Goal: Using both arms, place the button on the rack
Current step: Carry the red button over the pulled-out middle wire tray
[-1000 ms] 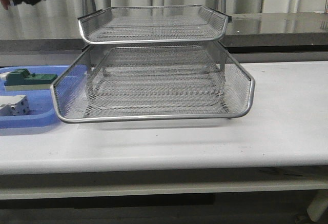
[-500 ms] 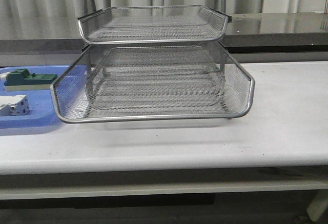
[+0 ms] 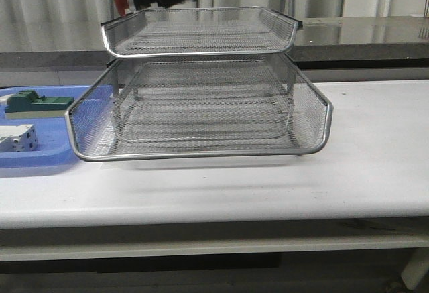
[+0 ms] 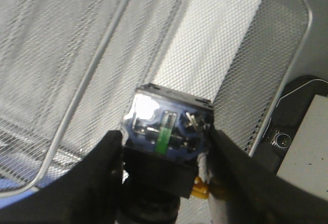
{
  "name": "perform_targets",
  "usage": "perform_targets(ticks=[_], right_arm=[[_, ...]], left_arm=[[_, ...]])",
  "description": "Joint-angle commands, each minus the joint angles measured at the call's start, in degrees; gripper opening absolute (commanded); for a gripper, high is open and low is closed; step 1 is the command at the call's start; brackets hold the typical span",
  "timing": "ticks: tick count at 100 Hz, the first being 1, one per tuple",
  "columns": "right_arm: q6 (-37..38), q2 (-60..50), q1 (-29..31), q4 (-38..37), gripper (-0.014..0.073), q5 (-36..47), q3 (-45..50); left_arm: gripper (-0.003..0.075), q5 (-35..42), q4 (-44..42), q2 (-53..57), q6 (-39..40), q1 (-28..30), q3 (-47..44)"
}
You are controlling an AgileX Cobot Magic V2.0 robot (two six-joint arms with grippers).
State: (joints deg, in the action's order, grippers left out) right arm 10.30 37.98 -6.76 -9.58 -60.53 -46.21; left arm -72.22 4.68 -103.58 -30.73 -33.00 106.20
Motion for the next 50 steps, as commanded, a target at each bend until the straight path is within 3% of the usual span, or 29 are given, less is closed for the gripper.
perform_targets(ticks=[1, 50], right_arm=[[-0.1, -0.1, -0.2, -1.4, -0.0071, 2.9, -1.8], [-0.1, -0.1, -0.2, -1.4, -0.0071, 2.9, -1.8]], left_arm=[[0.0085, -0.3, 0.8, 0.9, 0.2, -1.8, 1.2], [0.0089, 6.8, -0.8, -9.3, -1.5, -6.0, 1.2]])
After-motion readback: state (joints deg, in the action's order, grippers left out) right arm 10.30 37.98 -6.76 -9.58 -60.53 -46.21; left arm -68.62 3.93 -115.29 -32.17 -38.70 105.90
